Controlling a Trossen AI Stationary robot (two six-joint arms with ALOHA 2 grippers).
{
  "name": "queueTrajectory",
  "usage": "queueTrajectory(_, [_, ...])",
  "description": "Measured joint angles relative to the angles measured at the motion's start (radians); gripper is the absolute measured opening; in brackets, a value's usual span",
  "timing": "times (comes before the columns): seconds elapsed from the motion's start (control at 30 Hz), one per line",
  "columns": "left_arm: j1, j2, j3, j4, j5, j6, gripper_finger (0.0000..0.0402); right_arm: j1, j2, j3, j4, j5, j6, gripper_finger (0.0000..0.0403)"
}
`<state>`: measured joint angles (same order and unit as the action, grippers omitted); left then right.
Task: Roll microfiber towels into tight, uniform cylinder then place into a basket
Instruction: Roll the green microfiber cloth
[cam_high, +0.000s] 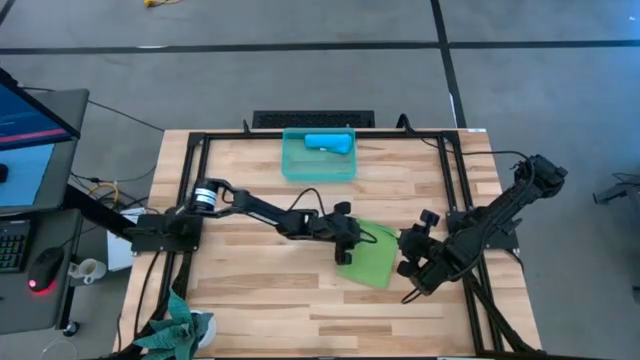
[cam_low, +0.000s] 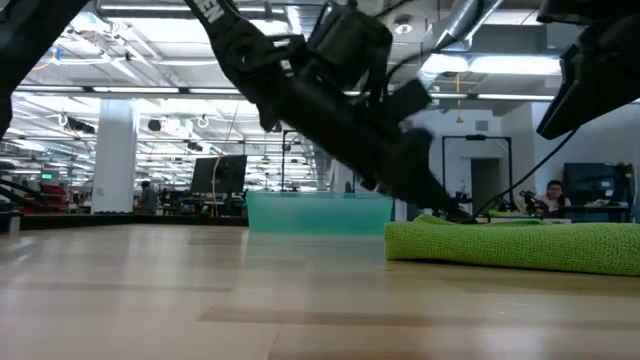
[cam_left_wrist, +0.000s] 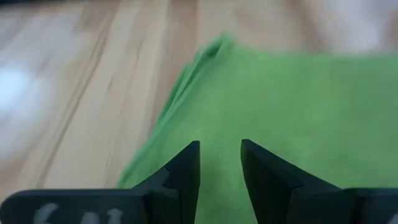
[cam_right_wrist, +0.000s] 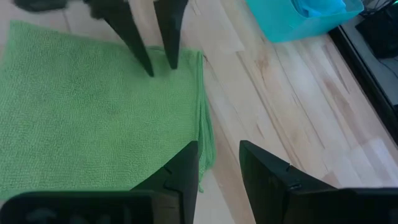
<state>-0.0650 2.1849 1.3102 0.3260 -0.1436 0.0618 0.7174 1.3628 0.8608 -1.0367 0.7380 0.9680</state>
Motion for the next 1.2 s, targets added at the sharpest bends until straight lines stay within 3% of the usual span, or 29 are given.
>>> queueTrajectory(0.33, [0.006, 0.011, 0.0, -0.151, -0.145, -0.16, 0.0109, 0.0, 0.0, 0.0, 0.0, 0.001, -0.007, 0.0136])
queueTrajectory(0.47, [0.006, 0.008, 0.003, -0.2, -0.151, -0.249, 0.0109, 0.0, 0.0, 0.0, 0.0, 0.002, -0.008, 0.0137])
queueTrajectory(0.63, [-0.009, 0.001, 0.002, -0.197, -0.18, -0.236, 0.0109, 0.0, 0.0, 0.0, 0.0, 0.001, -0.008, 0.0138])
queueTrajectory(0.97, [-0.104, -0.144, -0.001, -0.318, -0.416, -0.143, 0.0109, 0.0, 0.0, 0.0, -0.002, -0.004, -0.008, 0.0136])
queueTrajectory(1.07, [-0.139, -0.18, -0.001, -0.341, -0.404, -0.094, 0.0109, 0.0, 0.0, 0.0, 0.01, -0.004, -0.007, 0.0136])
queueTrajectory(1.2, [-0.188, -0.173, -0.013, -0.324, -0.265, -0.104, 0.0109, 0.003, -0.001, -0.028, 0.172, -0.01, 0.037, 0.0136])
